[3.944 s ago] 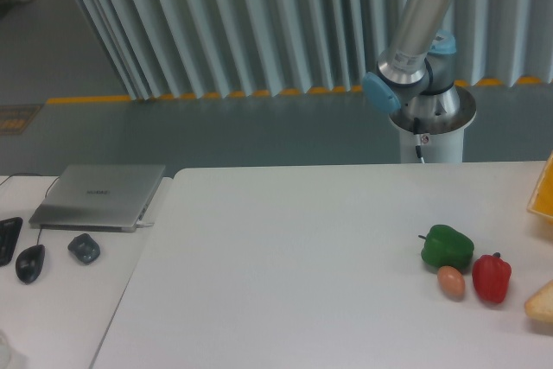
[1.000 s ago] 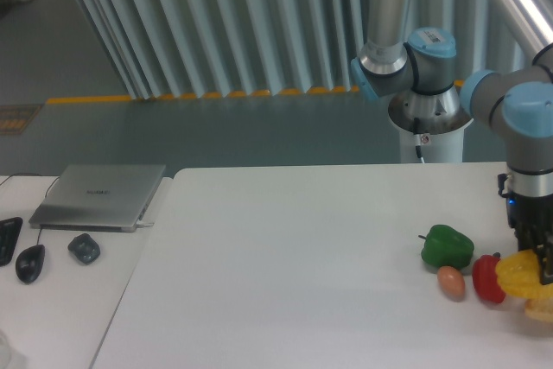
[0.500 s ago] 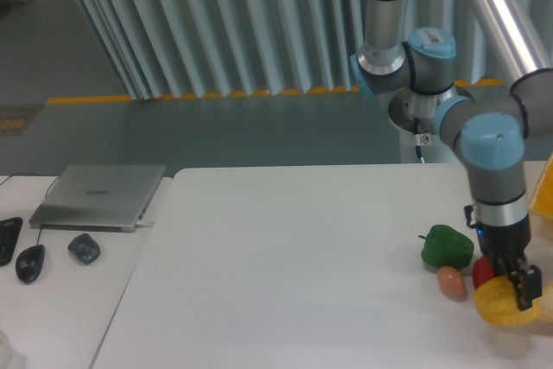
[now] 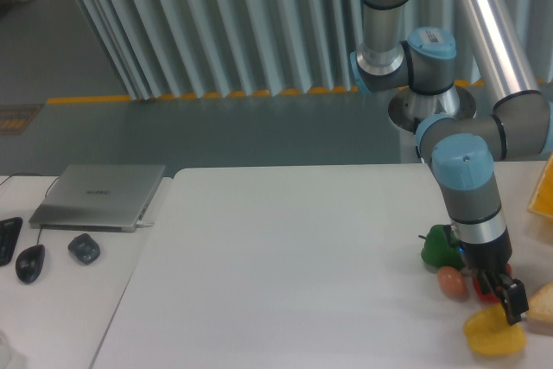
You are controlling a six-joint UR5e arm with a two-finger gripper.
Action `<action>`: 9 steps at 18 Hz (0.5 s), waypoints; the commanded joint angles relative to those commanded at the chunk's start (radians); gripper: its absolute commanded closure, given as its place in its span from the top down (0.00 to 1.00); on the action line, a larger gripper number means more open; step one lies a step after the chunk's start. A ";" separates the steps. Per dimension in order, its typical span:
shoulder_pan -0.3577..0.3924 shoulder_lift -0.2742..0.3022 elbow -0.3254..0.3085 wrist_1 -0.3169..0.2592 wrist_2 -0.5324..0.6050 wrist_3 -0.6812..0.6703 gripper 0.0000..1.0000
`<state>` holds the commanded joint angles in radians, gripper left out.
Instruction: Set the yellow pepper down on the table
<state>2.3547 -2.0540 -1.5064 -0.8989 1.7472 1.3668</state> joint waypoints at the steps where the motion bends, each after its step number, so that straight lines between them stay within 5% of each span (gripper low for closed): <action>1: 0.000 0.003 -0.002 0.000 0.000 0.000 1.00; 7: 0.035 0.115 -0.051 -0.063 -0.064 0.008 1.00; 8: 0.037 0.126 -0.048 -0.089 -0.075 0.008 1.00; 9: 0.047 0.133 -0.025 -0.180 -0.075 0.009 1.00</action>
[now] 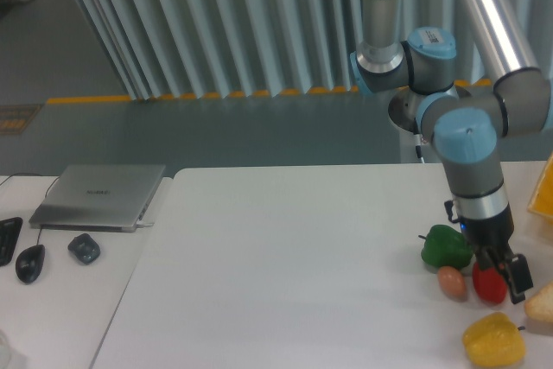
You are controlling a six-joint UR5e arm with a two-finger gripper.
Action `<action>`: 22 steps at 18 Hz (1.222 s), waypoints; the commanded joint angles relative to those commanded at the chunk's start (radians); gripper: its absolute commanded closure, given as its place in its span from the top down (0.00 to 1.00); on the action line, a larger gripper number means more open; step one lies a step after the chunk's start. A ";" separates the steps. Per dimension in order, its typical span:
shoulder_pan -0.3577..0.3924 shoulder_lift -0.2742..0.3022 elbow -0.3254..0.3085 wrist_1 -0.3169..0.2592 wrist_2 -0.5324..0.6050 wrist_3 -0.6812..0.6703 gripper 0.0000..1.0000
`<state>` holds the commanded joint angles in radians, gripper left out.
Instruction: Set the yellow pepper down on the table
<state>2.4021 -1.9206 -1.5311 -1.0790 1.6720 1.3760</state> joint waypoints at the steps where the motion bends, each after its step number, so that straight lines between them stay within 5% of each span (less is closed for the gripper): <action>1: 0.000 0.002 0.020 -0.062 0.002 0.008 1.00; 3: 0.017 0.014 0.045 -0.151 -0.005 0.110 1.00; 8: 0.031 0.035 0.063 -0.174 -0.024 0.213 1.00; 12: 0.066 0.031 0.147 -0.251 -0.086 0.241 1.00; 22: 0.081 0.029 0.151 -0.251 -0.086 0.276 1.00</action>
